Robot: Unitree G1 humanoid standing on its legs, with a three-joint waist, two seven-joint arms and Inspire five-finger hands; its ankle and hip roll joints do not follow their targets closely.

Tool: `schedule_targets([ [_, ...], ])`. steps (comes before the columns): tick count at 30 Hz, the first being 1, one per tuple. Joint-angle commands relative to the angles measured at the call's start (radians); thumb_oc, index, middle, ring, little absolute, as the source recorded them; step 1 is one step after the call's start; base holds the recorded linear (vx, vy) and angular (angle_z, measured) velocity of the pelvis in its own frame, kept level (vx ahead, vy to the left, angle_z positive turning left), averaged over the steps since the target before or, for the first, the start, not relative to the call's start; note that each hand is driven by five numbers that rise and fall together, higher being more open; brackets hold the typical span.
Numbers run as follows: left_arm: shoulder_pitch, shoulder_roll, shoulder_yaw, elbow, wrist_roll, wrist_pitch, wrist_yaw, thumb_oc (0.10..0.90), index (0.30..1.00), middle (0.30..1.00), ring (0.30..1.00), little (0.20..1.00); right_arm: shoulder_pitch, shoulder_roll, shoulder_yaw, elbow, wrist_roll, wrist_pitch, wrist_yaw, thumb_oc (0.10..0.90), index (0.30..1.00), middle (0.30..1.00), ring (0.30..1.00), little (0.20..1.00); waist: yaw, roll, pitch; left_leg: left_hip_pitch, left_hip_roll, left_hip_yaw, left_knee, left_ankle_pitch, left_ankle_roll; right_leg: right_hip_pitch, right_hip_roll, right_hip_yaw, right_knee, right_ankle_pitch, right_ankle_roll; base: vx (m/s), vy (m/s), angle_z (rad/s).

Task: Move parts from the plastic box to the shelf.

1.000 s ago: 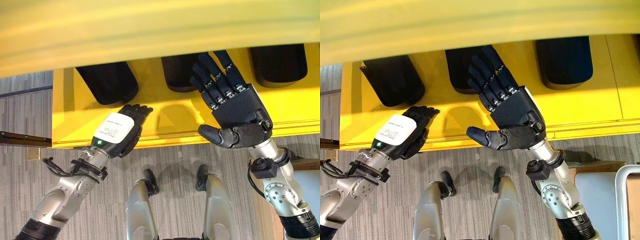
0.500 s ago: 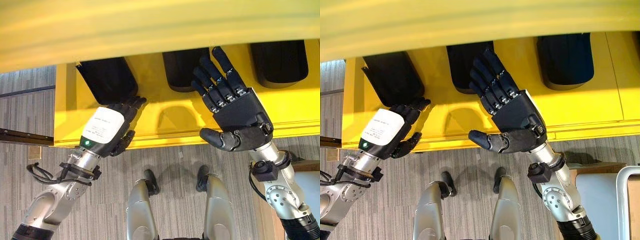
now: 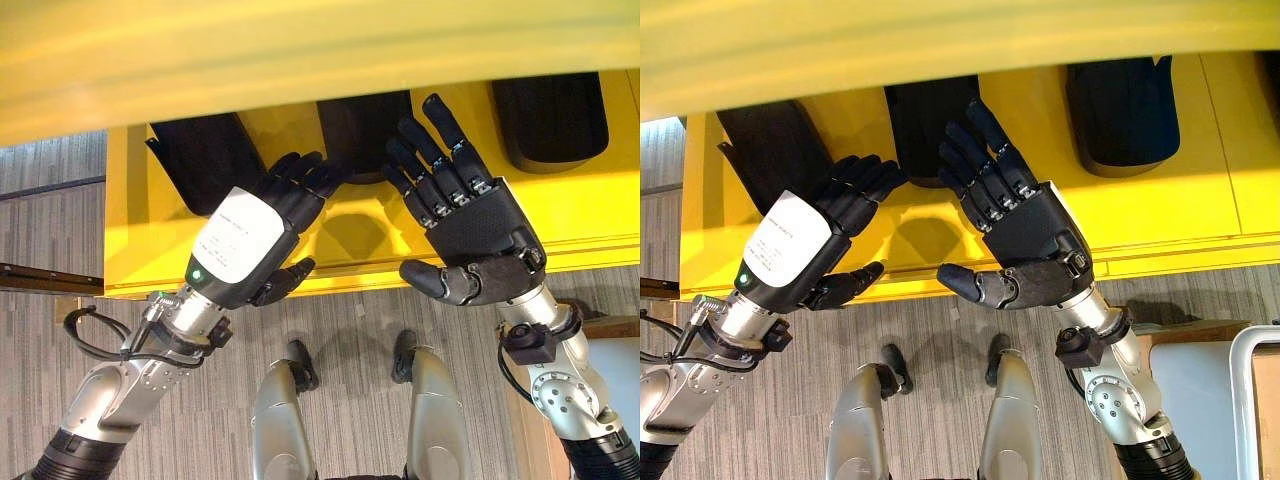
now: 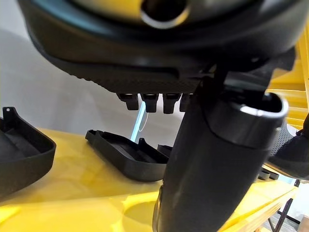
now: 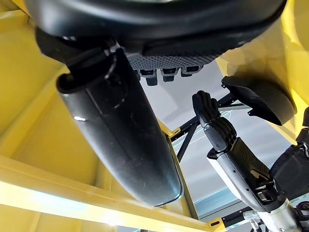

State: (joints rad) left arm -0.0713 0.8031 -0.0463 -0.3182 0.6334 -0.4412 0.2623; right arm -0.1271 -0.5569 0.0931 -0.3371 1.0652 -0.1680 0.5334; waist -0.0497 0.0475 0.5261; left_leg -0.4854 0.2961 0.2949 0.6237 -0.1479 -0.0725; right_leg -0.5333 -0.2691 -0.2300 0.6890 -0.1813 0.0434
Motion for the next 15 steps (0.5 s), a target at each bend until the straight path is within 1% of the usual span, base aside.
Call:
schedule_targets([
  [1,-0.051,0.032,0.008,-0.089,-0.002,-0.002,0.149,0.9,1.0,1.0,1.0,1.0,-0.094,0.043,-0.03,-0.098,0.043,-0.071,0.056,0.9,1.0,1.0,1.0,1.0,-0.002,-0.025,-0.047,0.087,0.037,0.034,-0.04,-0.025,-0.024,0.078,-0.071,-0.013,0.001,-0.028,0.102,0.0,0.0,0.0],
  [2,-0.052,0.035,0.008,-0.084,0.014,0.016,0.176,0.9,1.0,1.0,1.0,1.0,-0.096,0.041,-0.027,-0.094,0.043,-0.074,0.058,0.9,1.0,1.0,1.0,1.0,-0.001,-0.024,-0.048,0.087,0.037,0.034,-0.04,-0.026,-0.023,0.078,-0.071,-0.013,0.004,-0.03,0.102,0.0,0.0,0.0],
  [3,-0.053,0.035,0.006,-0.082,0.017,0.019,0.18,0.9,1.0,1.0,1.0,1.0,-0.095,0.042,-0.027,-0.093,0.042,-0.074,0.058,0.9,1.0,1.0,1.0,1.0,-0.002,-0.025,-0.046,0.089,0.037,0.033,-0.036,-0.032,-0.025,0.081,-0.073,-0.013,0.009,-0.036,0.104,0.0,0.0,0.0],
  [5,-0.062,0.037,0.008,-0.063,0.056,0.069,0.214,0.9,1.0,1.0,1.0,1.0,-0.097,0.047,-0.026,-0.094,0.038,-0.072,0.054,0.9,1.0,1.0,1.0,1.0,-0.002,-0.026,-0.048,0.089,0.037,0.03,-0.033,-0.033,-0.023,0.08,-0.074,-0.012,0.015,-0.039,0.103,0.0,0.0,0.0],
  [6,-0.065,0.041,0.012,-0.05,0.061,0.091,0.212,0.9,1.0,1.0,1.0,1.0,-0.098,0.047,-0.025,-0.095,0.038,-0.07,0.052,0.9,1.0,1.0,1.0,1.0,-0.002,-0.026,-0.051,0.086,0.038,0.03,-0.034,-0.028,-0.022,0.076,-0.072,-0.012,0.013,-0.035,0.101,0.0,0.0,0.0],
  [7,-0.064,0.043,0.012,-0.046,0.063,0.094,0.215,0.9,1.0,1.0,1.0,1.0,-0.098,0.048,-0.025,-0.095,0.038,-0.069,0.051,0.9,1.0,1.0,1.0,1.0,-0.003,-0.026,-0.05,0.087,0.038,0.029,-0.03,-0.033,-0.023,0.078,-0.073,-0.011,0.017,-0.04,0.103,0.0,0.0,0.0],
  [8,-0.066,0.045,0.012,-0.034,0.074,0.118,0.22,0.9,1.0,1.0,1.0,1.0,-0.1,0.05,-0.023,-0.096,0.035,-0.066,0.05,0.9,1.0,1.0,1.0,1.0,-0.003,-0.027,-0.052,0.087,0.039,0.03,-0.028,-0.032,-0.025,0.077,-0.073,-0.011,0.018,-0.041,0.102,0.0,0.0,0.0],
  [11,-0.061,0.052,0.016,0.0,0.087,0.167,0.253,0.9,1.0,1.0,1.0,1.0,-0.104,0.05,-0.025,-0.093,0.038,-0.057,0.048,0.9,1.0,1.0,1.0,1.0,-0.003,-0.028,-0.054,0.085,0.043,0.028,-0.022,-0.035,-0.025,0.074,-0.073,-0.007,0.026,-0.043,0.101,0.0,0.0,0.0],
  [12,-0.06,0.052,0.018,0.004,0.088,0.172,0.262,0.9,1.0,1.0,1.0,1.0,-0.105,0.05,-0.025,-0.093,0.038,-0.057,0.048,0.9,1.0,1.0,1.0,1.0,-0.002,-0.028,-0.055,0.082,0.044,0.029,-0.024,-0.03,-0.024,0.071,-0.072,-0.007,0.023,-0.038,0.098,0.0,0.0,0.0],
  [13,-0.059,0.053,0.021,0.027,0.082,0.204,0.277,0.9,1.0,1.0,1.0,1.0,-0.108,0.052,-0.023,-0.089,0.033,-0.057,0.047,0.9,1.0,1.0,1.0,1.0,-0.002,-0.028,-0.056,0.082,0.042,0.026,-0.019,-0.038,-0.024,0.073,-0.072,-0.005,0.03,-0.046,0.1,0.0,0.0,0.0],
  [14,-0.059,0.052,0.026,0.041,0.077,0.223,0.278,0.9,1.0,1.0,1.0,1.0,-0.109,0.059,-0.023,-0.09,0.027,-0.055,0.044,0.9,1.0,1.0,1.0,1.0,-0.001,-0.028,-0.057,0.08,0.044,0.025,-0.022,-0.032,-0.023,0.068,-0.071,-0.005,0.029,-0.041,0.098,0.0,0.0,0.0],
  [15,-0.058,0.052,0.03,0.06,0.067,0.227,0.287,0.9,1.0,1.0,1.0,1.0,-0.111,0.065,-0.021,-0.091,0.023,-0.053,0.04,0.9,1.0,1.0,1.0,1.0,0.0,-0.029,-0.056,0.08,0.044,0.023,-0.02,-0.031,-0.024,0.068,-0.071,-0.004,0.029,-0.042,0.098,0.0,0.0,0.0],
])
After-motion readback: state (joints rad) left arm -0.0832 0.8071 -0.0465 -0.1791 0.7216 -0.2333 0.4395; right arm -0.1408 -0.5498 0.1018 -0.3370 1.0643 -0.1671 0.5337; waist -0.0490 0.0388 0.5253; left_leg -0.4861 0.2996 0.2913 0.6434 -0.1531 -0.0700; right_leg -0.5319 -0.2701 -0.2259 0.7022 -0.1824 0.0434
